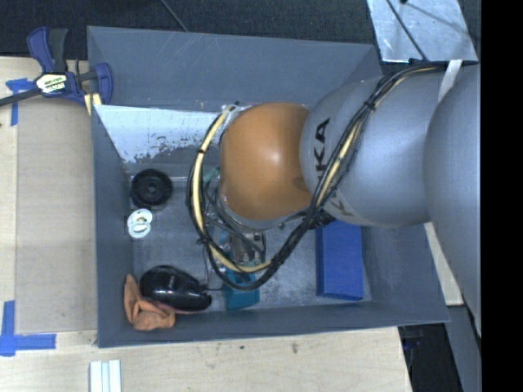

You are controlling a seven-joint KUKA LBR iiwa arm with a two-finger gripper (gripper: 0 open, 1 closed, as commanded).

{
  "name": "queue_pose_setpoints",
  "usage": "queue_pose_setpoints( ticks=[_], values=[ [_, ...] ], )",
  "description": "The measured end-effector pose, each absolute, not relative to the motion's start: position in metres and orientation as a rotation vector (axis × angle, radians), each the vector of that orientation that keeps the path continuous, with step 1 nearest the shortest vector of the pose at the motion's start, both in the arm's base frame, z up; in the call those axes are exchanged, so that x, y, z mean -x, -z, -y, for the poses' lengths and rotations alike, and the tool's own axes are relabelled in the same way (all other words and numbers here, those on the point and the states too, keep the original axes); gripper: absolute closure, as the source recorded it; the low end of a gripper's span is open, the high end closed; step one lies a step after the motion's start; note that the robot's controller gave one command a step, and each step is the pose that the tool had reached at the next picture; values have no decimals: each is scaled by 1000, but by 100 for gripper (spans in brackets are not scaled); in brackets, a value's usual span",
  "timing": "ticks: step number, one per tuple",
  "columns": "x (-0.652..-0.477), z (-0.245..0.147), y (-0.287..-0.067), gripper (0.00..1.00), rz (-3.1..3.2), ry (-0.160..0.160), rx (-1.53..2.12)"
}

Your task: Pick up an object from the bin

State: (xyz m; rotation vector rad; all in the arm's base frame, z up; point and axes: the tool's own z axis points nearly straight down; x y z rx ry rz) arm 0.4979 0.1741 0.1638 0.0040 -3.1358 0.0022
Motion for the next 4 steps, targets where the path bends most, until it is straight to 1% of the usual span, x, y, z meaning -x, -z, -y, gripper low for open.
queue_pose_setpoints(
  ticks=[1,2,3,4],
  values=[
    [-500,-174,-168,0,3144,2,0],
    [-505,-159,-160,0,3141,0,-80],
    [-508,-129,-126,0,3144,1,52],
    [-498,-128,-96,0,3139,9,-119]
  ],
)
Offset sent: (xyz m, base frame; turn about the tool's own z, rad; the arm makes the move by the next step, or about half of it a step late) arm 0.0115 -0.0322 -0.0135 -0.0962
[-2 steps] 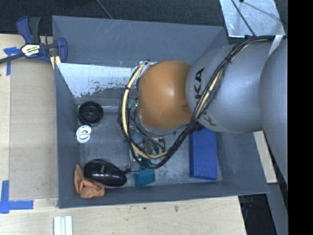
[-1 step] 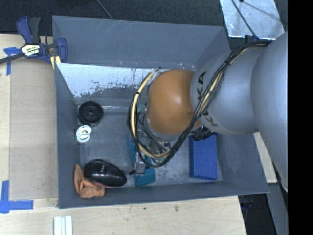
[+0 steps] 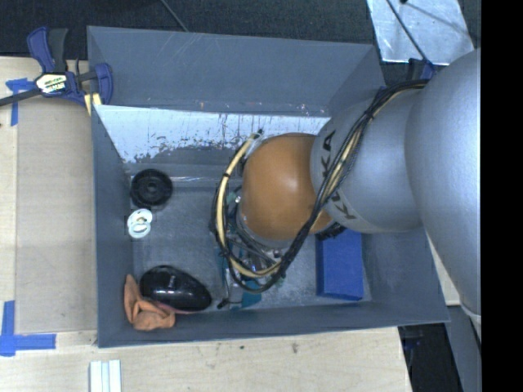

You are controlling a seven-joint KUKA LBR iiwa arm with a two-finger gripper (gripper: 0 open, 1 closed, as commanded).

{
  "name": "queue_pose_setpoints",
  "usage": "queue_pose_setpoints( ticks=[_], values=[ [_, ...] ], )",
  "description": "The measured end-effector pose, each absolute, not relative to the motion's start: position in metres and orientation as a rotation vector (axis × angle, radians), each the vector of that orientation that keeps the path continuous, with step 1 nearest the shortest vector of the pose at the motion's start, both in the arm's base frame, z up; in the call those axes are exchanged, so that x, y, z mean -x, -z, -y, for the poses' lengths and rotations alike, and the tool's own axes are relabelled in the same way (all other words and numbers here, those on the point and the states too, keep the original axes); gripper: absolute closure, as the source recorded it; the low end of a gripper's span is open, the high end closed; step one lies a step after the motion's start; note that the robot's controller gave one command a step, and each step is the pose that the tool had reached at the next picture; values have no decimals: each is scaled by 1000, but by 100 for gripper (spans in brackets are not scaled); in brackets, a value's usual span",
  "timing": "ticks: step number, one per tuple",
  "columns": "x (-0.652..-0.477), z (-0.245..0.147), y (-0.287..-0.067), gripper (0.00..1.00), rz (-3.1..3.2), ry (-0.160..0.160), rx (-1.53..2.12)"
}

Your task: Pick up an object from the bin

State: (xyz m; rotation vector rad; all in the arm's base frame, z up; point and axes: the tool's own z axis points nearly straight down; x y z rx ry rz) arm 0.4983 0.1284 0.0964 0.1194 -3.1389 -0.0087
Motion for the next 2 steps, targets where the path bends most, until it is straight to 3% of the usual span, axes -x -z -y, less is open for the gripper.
queue_pose_setpoints(
  ticks=[1,2],
  values=[
    [-502,-113,-110,0,3130,3,-270],
    [-499,-93,-110,0,3142,5,35]
  ],
)
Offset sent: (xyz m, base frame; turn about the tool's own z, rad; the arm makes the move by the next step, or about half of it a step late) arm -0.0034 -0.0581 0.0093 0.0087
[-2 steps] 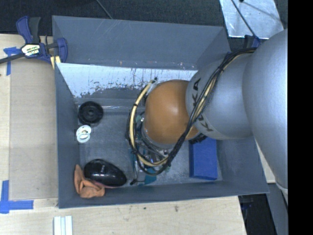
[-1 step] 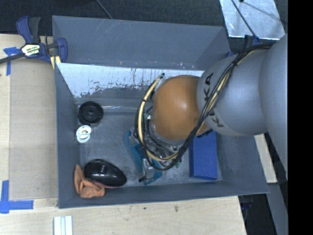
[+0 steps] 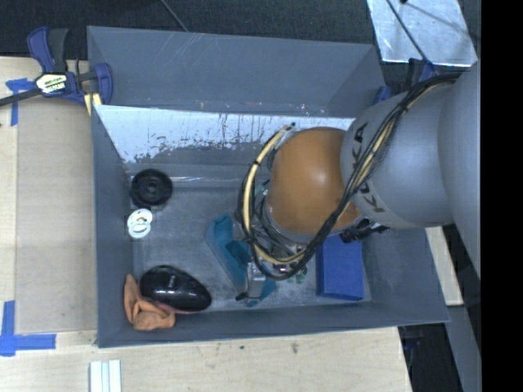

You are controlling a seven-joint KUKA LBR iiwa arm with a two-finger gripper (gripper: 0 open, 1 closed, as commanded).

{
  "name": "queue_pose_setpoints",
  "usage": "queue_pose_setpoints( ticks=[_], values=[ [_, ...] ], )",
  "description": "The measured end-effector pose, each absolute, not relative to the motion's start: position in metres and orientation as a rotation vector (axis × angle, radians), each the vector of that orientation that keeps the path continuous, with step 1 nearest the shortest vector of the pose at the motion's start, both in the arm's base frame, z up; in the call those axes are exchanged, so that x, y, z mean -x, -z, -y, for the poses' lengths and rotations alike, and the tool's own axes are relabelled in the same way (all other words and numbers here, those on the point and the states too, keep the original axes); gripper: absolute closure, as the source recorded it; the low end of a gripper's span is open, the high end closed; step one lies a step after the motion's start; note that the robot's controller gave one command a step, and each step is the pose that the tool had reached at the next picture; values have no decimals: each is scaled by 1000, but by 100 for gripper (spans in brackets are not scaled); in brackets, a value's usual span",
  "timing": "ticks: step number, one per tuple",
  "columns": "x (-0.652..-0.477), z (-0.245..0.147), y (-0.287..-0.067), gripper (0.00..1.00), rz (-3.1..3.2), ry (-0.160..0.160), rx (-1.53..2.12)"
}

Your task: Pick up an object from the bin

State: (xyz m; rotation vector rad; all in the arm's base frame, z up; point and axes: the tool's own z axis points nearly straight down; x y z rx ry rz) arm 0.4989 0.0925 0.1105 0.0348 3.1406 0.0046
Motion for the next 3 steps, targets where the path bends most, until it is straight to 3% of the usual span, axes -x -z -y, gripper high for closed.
queue_pose_setpoints(
  ticks=[1,2,3],
  values=[
    [-510,-74,-103,0,-3130,-5,244],
    [-512,-52,-102,0,-3139,-3,137],
    [-515,-45,-90,0,-3134,0,-279]
  ],
)
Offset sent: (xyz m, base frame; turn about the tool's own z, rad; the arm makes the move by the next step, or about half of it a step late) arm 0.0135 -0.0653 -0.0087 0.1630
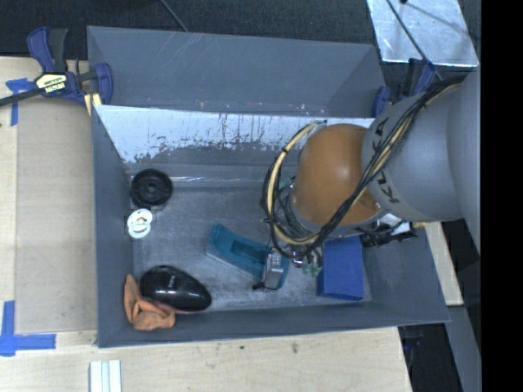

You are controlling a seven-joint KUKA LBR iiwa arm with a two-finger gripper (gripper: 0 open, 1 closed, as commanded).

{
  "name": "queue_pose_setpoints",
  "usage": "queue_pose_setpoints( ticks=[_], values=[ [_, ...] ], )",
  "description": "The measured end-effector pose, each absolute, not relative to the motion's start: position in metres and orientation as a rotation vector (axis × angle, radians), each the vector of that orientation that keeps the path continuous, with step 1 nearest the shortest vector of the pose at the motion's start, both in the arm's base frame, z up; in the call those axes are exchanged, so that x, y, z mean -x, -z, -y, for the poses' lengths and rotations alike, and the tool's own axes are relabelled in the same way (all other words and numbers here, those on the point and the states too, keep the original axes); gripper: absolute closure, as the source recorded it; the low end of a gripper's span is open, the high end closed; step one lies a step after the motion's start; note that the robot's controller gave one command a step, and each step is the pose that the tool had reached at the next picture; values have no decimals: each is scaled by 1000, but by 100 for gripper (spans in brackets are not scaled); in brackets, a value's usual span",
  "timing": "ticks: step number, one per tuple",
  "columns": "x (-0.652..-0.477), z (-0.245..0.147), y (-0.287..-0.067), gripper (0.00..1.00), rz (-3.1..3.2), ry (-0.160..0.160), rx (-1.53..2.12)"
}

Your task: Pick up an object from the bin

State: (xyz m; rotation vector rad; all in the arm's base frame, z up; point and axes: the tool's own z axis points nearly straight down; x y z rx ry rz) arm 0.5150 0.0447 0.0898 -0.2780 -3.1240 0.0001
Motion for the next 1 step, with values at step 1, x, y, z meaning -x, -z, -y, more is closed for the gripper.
queue_pose_setpoints(
  ticks=[1],
  values=[
    [-510,-32,-71,100,3134,1,222]
  ],
)
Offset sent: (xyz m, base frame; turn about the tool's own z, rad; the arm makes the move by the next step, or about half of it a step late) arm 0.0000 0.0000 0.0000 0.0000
